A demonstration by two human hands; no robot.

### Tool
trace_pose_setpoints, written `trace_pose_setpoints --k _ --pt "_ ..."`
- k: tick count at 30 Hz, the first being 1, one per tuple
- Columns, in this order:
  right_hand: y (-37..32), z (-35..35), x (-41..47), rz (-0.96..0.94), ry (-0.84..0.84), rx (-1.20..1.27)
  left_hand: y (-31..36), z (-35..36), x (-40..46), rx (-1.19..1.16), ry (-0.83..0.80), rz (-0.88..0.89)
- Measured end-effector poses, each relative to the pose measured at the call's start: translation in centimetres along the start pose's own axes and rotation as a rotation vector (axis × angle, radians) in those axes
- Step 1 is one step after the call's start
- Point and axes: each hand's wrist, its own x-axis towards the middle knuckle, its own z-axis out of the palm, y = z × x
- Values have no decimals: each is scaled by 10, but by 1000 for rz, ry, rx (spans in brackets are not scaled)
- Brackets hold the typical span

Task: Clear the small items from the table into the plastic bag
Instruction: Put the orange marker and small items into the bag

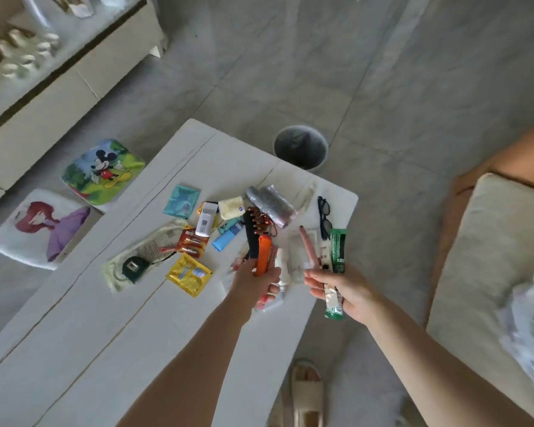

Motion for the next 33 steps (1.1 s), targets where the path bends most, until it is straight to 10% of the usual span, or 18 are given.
trace_pose_setpoints --k 14,33 --pt "14 -199 -128 -182 461 509 56 227 -50 301 -470 51" --pt "45 -481 -181 22 755 768 11 572 -31 582 -518 -63"
